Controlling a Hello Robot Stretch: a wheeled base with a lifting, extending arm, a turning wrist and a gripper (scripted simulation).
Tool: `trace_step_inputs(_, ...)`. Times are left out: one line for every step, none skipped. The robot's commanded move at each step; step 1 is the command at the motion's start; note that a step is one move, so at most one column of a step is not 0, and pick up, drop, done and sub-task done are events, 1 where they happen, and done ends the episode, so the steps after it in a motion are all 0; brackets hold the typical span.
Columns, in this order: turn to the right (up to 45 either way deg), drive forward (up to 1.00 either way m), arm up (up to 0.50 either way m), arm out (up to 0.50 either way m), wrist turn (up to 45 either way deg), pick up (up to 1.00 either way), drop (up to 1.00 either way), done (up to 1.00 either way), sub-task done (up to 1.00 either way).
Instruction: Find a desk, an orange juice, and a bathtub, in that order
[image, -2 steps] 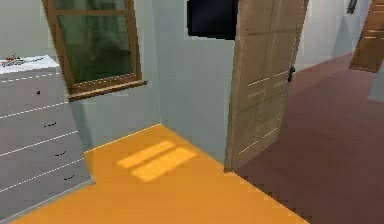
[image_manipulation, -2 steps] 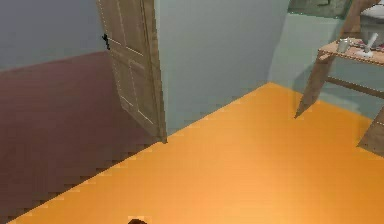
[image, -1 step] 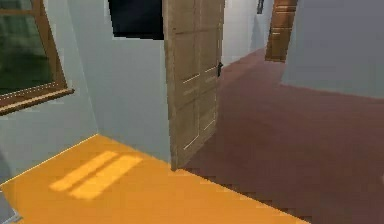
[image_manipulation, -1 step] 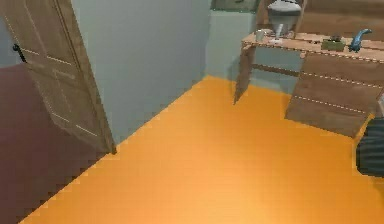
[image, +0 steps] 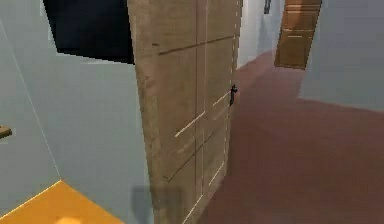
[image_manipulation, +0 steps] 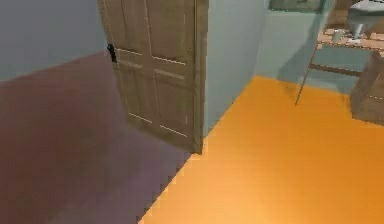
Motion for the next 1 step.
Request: trace_step_inputs(45.0,0.00,0.00,0.00,0.0,0.00,0.00,0.00,0.00)
